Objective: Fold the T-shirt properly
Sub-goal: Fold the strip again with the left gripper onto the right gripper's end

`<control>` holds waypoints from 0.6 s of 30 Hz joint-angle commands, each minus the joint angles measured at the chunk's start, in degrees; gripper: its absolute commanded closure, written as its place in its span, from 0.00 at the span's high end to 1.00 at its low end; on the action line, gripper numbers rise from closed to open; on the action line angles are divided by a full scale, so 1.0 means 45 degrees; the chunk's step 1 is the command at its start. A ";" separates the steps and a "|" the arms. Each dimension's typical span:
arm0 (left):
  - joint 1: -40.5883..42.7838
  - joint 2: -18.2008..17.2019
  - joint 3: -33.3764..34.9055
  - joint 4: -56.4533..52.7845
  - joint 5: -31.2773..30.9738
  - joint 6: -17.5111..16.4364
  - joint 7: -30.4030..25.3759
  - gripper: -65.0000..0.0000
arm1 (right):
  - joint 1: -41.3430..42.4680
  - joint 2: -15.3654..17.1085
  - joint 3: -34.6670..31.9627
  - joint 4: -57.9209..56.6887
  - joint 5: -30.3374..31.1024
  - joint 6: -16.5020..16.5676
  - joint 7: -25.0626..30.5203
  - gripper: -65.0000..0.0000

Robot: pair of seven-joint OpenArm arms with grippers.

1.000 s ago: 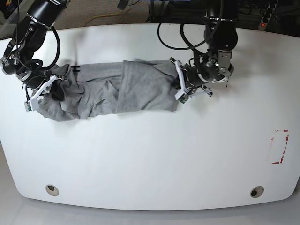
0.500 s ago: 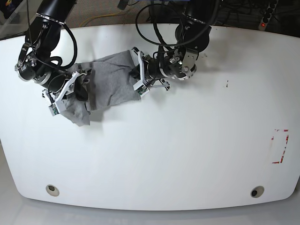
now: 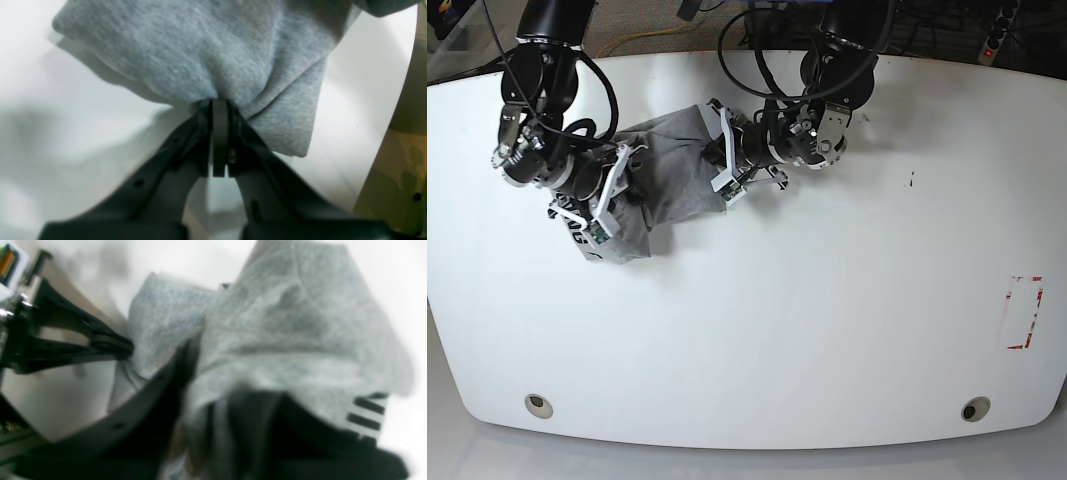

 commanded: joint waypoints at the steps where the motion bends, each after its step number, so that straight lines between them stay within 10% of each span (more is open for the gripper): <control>1: -0.0117 0.0069 0.0019 0.0078 0.0165 0.0049 0.0159 0.00 | 0.0145 0.0020 -0.0428 0.0607 -0.0627 0.0071 0.0176 0.45; 7: -0.0371 0.0069 0.0019 0.0078 0.0145 0.0069 0.0120 0.00 | -0.0695 -0.0019 -0.1522 0.2033 -0.0881 0.0071 0.0176 0.94; 12: -0.0468 0.0069 -0.0001 0.0273 0.0087 0.0049 0.0120 0.00 | -0.1047 0.0059 -0.1776 0.2170 -0.0607 0.0071 0.0176 0.95; 18: -0.0468 0.0069 -0.0880 0.1133 0.0087 -0.0009 0.0139 0.00 | -0.1399 0.0137 0.0861 0.2131 0.2909 0.0071 0.0196 0.95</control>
